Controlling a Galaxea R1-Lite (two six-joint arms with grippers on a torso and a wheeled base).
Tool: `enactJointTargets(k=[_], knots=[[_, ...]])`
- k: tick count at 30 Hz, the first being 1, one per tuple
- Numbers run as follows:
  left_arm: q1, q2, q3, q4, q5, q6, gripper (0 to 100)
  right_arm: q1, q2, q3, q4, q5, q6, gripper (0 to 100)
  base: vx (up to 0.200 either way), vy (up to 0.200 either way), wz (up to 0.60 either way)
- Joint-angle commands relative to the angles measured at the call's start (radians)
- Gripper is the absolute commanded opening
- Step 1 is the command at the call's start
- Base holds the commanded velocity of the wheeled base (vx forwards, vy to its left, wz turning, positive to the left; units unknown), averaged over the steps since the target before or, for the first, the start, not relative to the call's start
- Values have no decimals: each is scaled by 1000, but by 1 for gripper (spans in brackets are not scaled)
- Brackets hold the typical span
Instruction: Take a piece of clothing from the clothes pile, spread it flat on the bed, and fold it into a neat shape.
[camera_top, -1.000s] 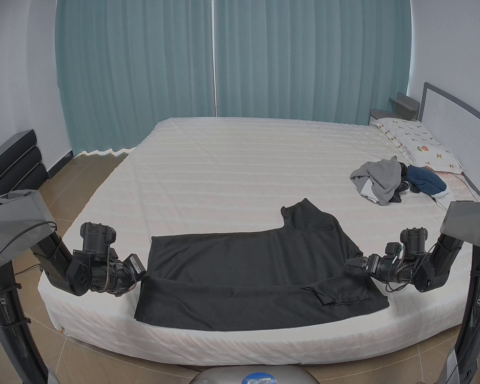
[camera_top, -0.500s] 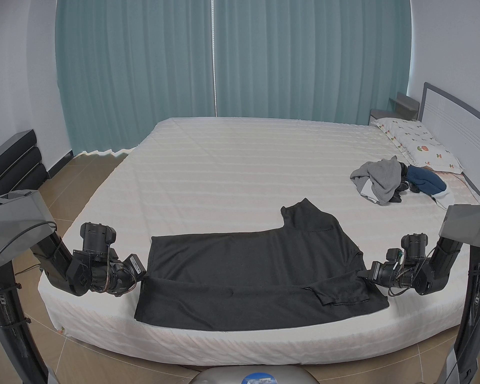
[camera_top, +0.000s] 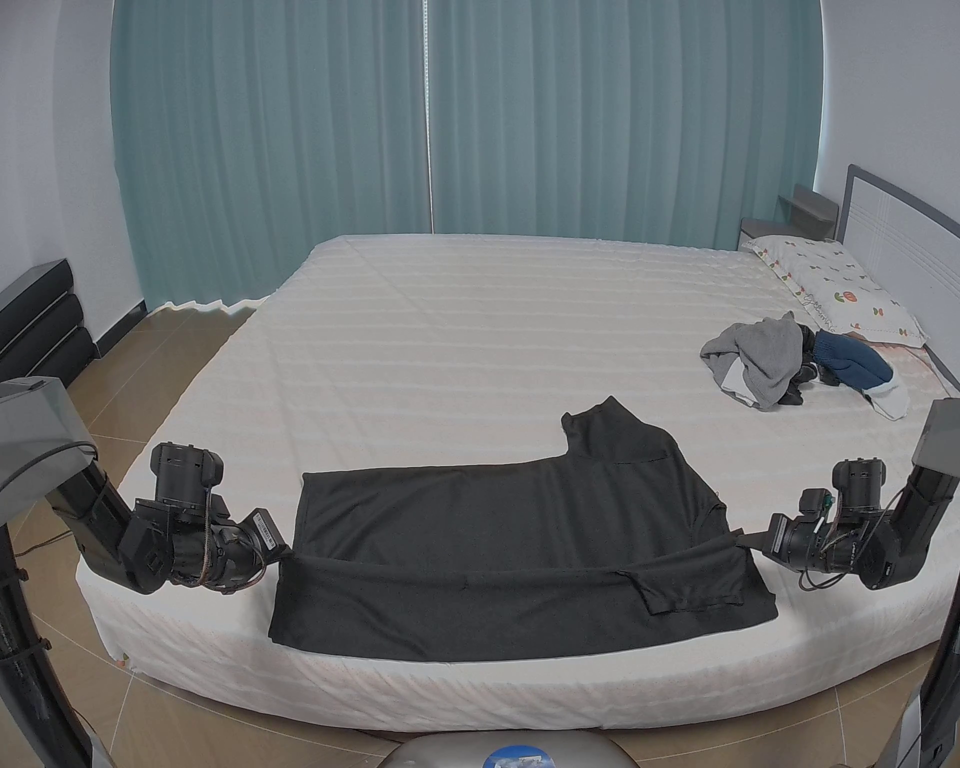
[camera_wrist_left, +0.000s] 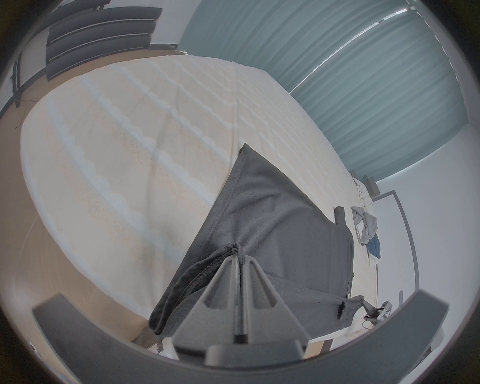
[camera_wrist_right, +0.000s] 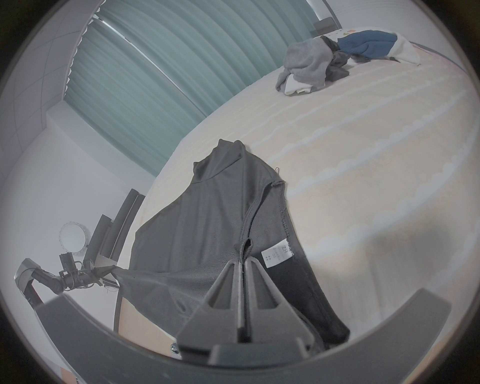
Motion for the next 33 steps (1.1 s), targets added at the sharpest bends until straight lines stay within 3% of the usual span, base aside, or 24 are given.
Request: enactJointTargets(k=[1,9,25,33], knots=[[13,-113,32,27,0,23,0,-41,-157,101,1,25,2,0,0,0,0],[18,-202,73,123,5,63,0,-57,-267,205,-1,59,0,0,0,0,0],[18,-245,162,123,8,66,0,-102,-353,346,5,60,-34,0,0,0,0],[7,-274,220,123,9,86,0,-153,-366,427,4,97,-98,0,0,0,0]])
